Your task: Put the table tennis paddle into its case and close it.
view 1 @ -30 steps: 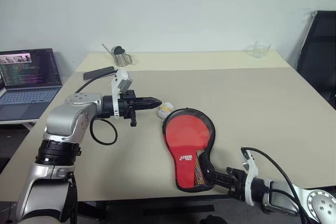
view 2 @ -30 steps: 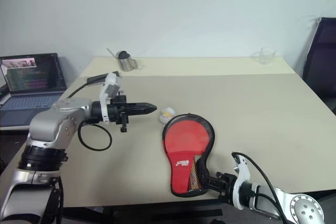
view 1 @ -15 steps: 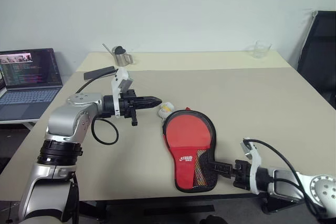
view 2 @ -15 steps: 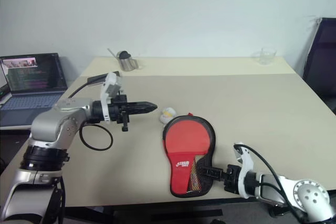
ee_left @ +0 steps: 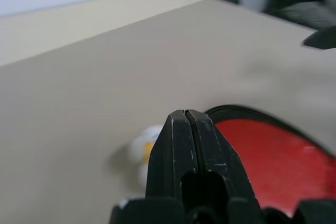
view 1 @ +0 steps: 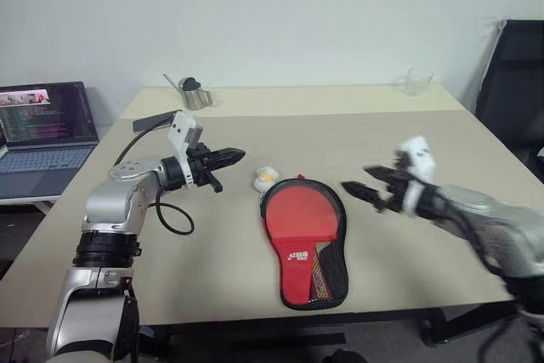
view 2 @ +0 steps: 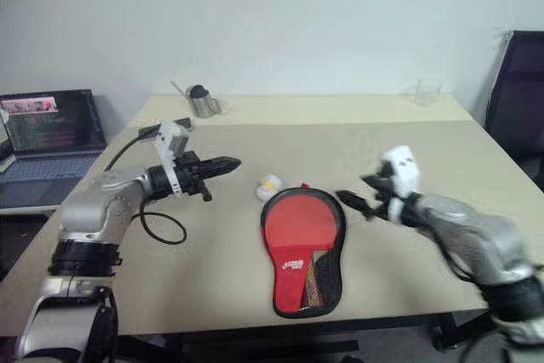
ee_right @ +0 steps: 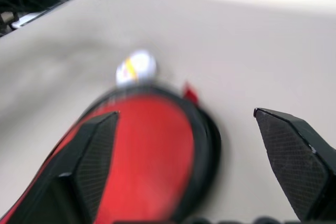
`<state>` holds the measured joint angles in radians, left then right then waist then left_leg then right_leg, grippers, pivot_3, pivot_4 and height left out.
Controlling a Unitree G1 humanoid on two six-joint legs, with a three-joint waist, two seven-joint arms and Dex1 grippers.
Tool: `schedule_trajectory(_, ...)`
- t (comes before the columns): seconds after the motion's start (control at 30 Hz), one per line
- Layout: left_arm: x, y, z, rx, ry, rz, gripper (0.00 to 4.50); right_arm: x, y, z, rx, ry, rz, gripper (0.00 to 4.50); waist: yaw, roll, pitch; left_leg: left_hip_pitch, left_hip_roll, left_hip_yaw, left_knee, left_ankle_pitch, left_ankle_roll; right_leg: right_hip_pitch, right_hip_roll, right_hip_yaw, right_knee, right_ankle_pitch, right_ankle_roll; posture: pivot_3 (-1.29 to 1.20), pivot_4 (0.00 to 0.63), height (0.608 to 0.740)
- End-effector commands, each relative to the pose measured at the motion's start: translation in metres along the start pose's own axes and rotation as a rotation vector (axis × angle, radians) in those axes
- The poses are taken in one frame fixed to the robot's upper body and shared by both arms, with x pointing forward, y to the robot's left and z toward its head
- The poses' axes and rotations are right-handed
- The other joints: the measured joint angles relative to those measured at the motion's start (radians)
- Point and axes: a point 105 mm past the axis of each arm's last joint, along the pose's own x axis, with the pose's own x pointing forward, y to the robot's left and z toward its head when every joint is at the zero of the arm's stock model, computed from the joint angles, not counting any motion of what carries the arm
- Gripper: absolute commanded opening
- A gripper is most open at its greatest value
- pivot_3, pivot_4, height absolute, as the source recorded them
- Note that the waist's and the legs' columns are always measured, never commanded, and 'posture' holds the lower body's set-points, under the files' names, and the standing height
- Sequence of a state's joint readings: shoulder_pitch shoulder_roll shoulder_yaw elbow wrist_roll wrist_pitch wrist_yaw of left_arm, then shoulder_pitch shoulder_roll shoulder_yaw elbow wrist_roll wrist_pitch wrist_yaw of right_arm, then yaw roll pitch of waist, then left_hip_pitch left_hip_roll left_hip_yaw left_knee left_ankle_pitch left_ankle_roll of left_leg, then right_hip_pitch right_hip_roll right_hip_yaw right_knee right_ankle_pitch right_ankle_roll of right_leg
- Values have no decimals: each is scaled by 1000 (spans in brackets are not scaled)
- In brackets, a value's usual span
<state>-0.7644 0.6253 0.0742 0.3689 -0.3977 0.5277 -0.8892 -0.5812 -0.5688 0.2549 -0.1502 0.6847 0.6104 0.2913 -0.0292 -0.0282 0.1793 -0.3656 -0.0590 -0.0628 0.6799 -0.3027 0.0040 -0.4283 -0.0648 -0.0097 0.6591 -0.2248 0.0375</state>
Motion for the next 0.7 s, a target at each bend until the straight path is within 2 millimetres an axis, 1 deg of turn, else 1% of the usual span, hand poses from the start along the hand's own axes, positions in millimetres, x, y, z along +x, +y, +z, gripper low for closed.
schedule_trajectory(0.03, 9, 4, 18, 7, -58, 63, 0, 30, 24, -10, -102, -48, 39, 4455, 7, 0, 0, -1, -1, -1, 0, 1, -2, 0, -1, 0, -1, 0, 0, 0, 150, 740)
schedule_trajectory(0.07, 14, -1, 18, -16, -67, 52, 0, 37, 32, -18, -127, -43, 60, 4455, 12, 0, 0, -2, -1, -1, 0, 1, -3, 0, -1, -1, -2, 0, 0, 0, 150, 740)
schedule_trajectory(0.13, 22, -12, 13, -22, -56, 22, 0, 44, 38, -35, -159, -22, 79, 4455, 19, -1, -1, -8, -4, -2, 1, 1, -3, -5, -4, -1, -3, 0, 0, 0, 150, 740)
schedule_trajectory(0.2, 29, -20, 9, -23, -40, 5, 0, 48, 39, -50, -112, -1, 78, 4455, 20, -2, -1, -18, -6, -2, 5, 1, -4, -15, -6, -1, -2, 1, 1, 0, 150, 740)
schedule_trajectory(0.27, 35, -23, 8, -58, -35, -3, 0, 50, 40, -63, -92, 30, 87, 4455, 20, -2, -1, -18, -6, -2, 5, 1, -4, -14, -6, -1, -3, 1, 1, 0, 150, 740)
schedule_trajectory(0.33, 40, -23, 4, -100, 1, 6, 0, 52, 43, -70, -80, 46, 103, 4455, 18, -2, -1, -17, -6, -2, 5, 1, -4, -14, -6, -1, -2, 1, 1, 0, 150, 740)
schedule_trajectory(0.4, 44, -22, -7, -121, 66, 30, 0, 54, 43, -73, -66, 56, 103, 4455, 13, -2, -1, -15, -5, -2, 4, 1, -4, -13, -5, -1, -1, 1, 1, 0, 150, 740)
schedule_trajectory(0.5, 46, -24, -11, -130, 79, 35, 0, 59, 39, -80, -62, 96, 79, 4455, 3, -2, -2, -11, -5, -2, 4, 2, -5, -11, -5, 0, 2, 1, 1, 0, 150, 740)
schedule_trajectory(0.6, 43, -27, -5, -138, 62, 18, 533, 59, 42, -86, -65, 117, 100, 4500, 0, -2, -2, -8, -5, -2, 4, 2, -5, -9, -5, 0, 3, 2, 1, 0, 150, 740)
schedule_trajectory(0.7, 39, -28, -7, -122, 86, 12, 1565, 59, 44, -88, -54, 122, 106, 4500, -1, -3, -3, -7, -5, -2, 3, 3, -6, -8, -5, 0, 4, 2, 1, 0, 150, 740)
